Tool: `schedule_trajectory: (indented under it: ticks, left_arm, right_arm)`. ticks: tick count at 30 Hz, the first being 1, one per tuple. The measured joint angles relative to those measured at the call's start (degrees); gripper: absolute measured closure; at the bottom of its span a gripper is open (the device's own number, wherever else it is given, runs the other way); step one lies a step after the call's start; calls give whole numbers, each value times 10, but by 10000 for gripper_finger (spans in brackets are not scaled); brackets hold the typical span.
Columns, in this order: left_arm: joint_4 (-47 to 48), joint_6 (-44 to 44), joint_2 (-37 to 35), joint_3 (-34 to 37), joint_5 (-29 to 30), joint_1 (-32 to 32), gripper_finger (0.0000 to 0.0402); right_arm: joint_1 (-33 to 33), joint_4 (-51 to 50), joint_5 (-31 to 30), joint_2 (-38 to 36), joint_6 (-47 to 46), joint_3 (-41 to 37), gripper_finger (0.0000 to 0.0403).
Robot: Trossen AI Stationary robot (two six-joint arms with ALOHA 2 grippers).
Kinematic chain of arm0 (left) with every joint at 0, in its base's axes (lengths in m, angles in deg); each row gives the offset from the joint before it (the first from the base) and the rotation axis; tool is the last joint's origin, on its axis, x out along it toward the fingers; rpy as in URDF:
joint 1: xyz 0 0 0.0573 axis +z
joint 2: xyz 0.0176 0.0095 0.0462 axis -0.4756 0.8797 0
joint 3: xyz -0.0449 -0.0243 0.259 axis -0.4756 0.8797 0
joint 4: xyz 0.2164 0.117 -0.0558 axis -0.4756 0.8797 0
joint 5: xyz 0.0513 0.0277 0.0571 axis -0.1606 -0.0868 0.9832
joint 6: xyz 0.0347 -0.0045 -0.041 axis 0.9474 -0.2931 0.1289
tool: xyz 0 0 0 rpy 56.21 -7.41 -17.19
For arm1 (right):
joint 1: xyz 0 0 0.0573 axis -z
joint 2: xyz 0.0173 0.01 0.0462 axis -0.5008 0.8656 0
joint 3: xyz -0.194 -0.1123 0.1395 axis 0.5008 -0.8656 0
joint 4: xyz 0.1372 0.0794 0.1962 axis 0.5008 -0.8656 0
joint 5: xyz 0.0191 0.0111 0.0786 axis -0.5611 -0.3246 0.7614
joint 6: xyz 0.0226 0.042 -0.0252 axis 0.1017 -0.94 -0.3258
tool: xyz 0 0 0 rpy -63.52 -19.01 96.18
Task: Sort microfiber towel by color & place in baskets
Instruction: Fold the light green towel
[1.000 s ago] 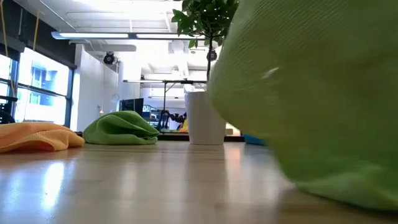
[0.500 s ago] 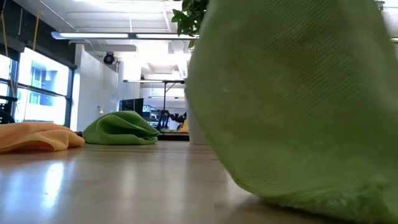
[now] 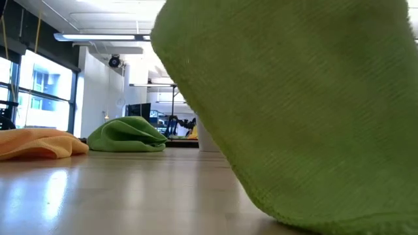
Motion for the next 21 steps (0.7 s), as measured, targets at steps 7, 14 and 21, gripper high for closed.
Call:
schedule_trajectory:
  ticks: [7, 14, 21]
  left_arm:
    - [47, 0, 3, 0, 0, 1, 271]
    - [119, 0, 28, 2, 1, 0, 271]
    - [137, -2, 66, 0, 3, -1, 271]
  right_arm:
    - [0, -13, -1, 0, -39, 0, 402]
    - [0, -25, -2, 0, -53, 0, 402]
    - [0, -33, -2, 0, -54, 0, 402]
